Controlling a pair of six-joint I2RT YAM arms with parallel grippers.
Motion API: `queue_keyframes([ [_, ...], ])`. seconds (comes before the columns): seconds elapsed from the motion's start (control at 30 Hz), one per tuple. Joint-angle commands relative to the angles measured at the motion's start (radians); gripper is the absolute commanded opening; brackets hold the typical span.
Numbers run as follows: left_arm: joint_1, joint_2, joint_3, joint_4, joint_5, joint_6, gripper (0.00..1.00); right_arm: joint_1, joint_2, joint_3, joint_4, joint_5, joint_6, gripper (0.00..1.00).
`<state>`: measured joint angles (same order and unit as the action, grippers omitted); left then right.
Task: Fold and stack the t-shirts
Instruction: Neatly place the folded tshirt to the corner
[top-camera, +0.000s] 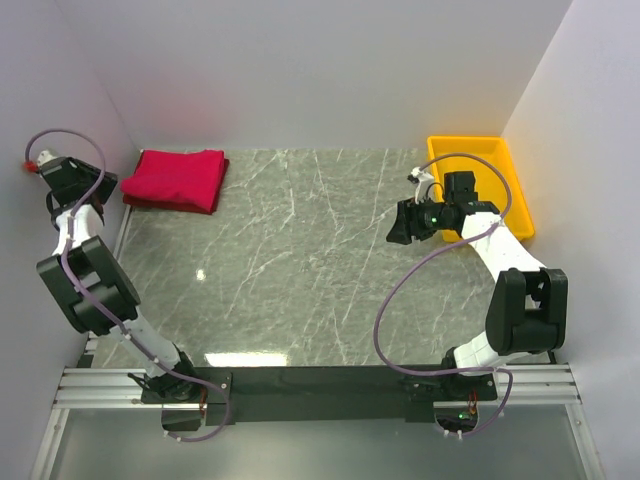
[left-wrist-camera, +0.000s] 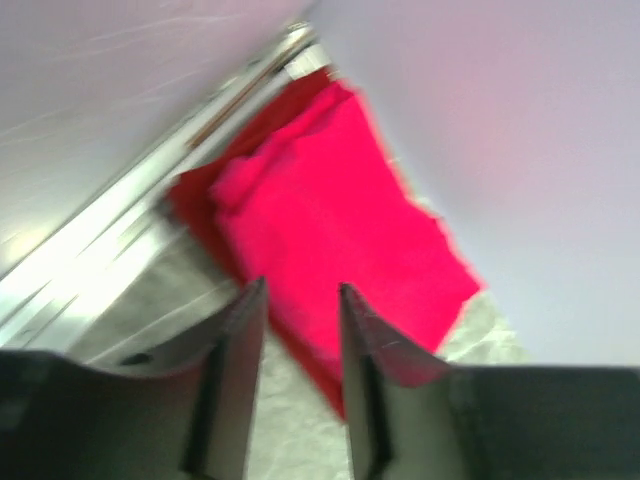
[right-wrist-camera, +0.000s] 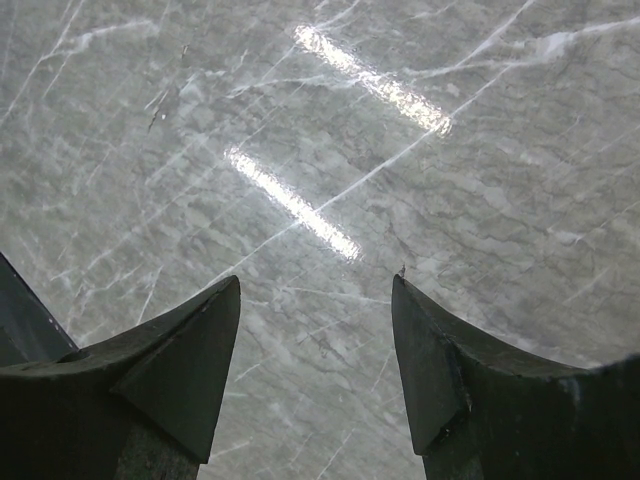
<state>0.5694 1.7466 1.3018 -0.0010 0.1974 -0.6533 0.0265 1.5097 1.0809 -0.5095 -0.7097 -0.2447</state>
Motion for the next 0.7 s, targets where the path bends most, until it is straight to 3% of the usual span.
queue_keyframes([
  [0.0, 0.018, 0.036, 0.003, 0.134, 0.141, -0.126, 0.37, 0.010, -0.013, 0.037, 0.019, -0.028, -0.011, 0.68],
  [0.07, 0.012, 0.123, 0.060, 0.148, 0.209, -0.161, 0.24, 0.010, -0.006, 0.039, 0.017, -0.028, -0.011, 0.68],
  [0.2, -0.020, 0.237, 0.120, 0.237, 0.246, -0.262, 0.07, 0.009, 0.007, 0.044, 0.012, -0.025, -0.016, 0.68],
  [0.4, -0.065, 0.359, 0.209, 0.231, 0.237, -0.284, 0.04, 0.010, 0.027, 0.047, 0.011, -0.017, -0.021, 0.68],
  [0.67, -0.068, 0.404, 0.156, 0.182, 0.120, -0.215, 0.01, 0.010, 0.066, 0.073, -0.006, -0.017, -0.027, 0.68],
])
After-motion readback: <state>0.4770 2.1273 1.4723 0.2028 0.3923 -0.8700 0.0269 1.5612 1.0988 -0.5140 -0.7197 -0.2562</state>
